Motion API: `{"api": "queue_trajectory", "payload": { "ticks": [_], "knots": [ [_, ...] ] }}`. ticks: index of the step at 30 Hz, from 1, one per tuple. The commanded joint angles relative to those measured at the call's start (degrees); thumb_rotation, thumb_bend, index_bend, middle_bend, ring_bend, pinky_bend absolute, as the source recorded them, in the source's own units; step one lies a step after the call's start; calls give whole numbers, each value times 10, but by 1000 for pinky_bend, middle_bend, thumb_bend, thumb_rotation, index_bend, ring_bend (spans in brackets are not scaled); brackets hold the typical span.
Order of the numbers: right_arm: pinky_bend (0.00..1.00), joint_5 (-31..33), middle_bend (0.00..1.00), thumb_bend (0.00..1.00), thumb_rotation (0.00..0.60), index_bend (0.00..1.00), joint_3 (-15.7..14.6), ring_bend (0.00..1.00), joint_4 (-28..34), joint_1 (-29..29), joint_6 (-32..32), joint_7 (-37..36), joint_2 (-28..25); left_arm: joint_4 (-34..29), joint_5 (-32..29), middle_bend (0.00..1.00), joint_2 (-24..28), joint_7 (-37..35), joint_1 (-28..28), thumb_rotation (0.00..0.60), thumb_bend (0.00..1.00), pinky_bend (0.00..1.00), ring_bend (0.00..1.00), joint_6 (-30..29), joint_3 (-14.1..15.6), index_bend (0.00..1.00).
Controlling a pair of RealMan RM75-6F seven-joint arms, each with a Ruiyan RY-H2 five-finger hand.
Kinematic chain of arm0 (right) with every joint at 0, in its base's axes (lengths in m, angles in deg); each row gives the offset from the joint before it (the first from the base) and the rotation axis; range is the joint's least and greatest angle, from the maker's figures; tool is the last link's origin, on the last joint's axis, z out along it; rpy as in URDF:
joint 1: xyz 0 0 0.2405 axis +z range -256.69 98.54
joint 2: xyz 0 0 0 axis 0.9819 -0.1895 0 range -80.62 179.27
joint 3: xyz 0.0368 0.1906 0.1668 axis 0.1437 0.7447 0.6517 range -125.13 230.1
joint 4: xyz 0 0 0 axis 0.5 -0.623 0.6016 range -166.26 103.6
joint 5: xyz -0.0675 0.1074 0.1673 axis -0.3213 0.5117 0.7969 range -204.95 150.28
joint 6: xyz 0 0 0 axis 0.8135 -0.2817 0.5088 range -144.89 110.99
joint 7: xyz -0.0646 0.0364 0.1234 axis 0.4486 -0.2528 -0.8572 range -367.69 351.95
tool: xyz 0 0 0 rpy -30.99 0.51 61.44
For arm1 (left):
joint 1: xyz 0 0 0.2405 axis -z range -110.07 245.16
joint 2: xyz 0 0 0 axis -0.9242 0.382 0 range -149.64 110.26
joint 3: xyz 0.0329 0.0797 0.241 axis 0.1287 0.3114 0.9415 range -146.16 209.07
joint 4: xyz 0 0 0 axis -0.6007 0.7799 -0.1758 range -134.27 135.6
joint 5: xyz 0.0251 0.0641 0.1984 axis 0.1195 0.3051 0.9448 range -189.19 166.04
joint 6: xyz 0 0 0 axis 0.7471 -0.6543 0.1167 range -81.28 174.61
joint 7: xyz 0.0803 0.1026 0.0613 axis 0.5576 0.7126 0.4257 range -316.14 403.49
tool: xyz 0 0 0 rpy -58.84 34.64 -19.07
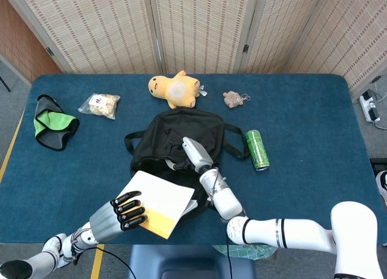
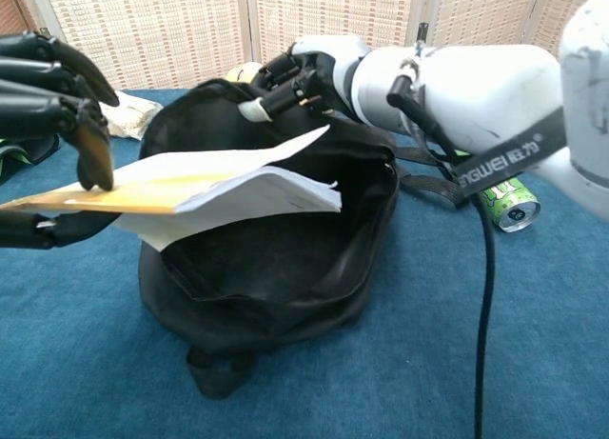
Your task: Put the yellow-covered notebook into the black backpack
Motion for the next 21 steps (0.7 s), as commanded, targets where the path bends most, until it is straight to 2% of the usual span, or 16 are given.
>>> {"api": "queue_trajectory", "payload": {
  "ticks": [1,5,9,15,21],
  "knots": [
    [279,8,371,669,600,804,9,257,0,7,-7,-8,7,-8,0,745,0,10,11,600,485,473,622,1,-8,772],
    [279,19,371,676,600,804,24,257,-9,12,-7,-26,15,-24,3,758,0,15,22,600,486,494,633,3,-11,776],
    [279,26,381,681,600,804,34,259,-12,12,6,-48,15,-24,13,765,-11,26,29,600,487,521,639,25,1,778],
    [279,23,382,680,600,804,39,262,0,8,24,-70,3,8,1,784,-37,18,28,600,489,562,664,60,10,787],
    [279,15,382,680,600,804,33,266,21,-3,47,-93,-18,47,-27,815,-57,-5,29,600,490,589,691,83,2,802]
  ]
}}
